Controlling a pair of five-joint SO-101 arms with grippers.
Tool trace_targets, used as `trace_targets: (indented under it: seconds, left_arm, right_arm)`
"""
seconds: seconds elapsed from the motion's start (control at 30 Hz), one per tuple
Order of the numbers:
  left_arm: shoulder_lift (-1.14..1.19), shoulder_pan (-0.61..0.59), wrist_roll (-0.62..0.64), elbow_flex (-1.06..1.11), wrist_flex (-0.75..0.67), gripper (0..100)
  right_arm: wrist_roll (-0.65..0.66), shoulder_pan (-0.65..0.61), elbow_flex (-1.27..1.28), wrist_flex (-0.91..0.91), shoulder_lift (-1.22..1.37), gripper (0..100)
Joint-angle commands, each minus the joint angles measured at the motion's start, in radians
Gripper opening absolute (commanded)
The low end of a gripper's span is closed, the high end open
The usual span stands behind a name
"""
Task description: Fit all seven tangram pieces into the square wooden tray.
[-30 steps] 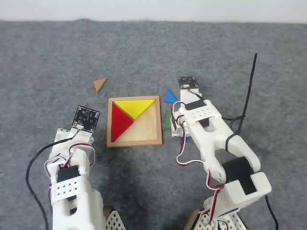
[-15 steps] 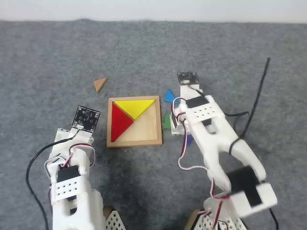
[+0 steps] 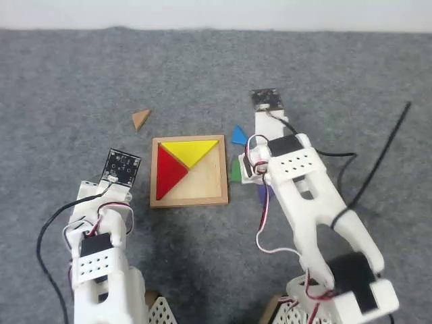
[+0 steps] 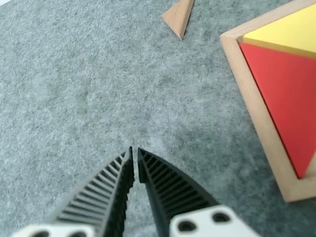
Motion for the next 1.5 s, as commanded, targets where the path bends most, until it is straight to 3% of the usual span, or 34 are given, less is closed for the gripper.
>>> trace_targets:
  seconds: [0.0, 0.3, 0.5, 1.23, 1.47]
  left_arm:
    - [-0.018, -0.008, -0.012, -0.012, -0.023, 1]
    - [-0.018, -0.008, -0.012, -0.012, -0.023, 1]
    - [-0.018, -0.008, -0.012, -0.012, -0.023, 1]
    - [-0.018, -0.008, -0.012, -0.012, -0.023, 1]
    - [-0.018, -0.008, -0.012, -0.012, -0.023, 1]
  right_arm:
    - [0.144, 0.001, -0.018, -0.042, 0.082, 17.3]
    - [0.199, 0.061, -0.087, -0.068, 0.248, 16.9]
    - [0.304, 0.071, -0.089, -0.068, 0.265, 17.3]
    - [0.304, 0.079, -0.095, -0.076, 0.240, 11.4]
    - [0.304, 0.097, -0.089, -0.076, 0.163, 3.1]
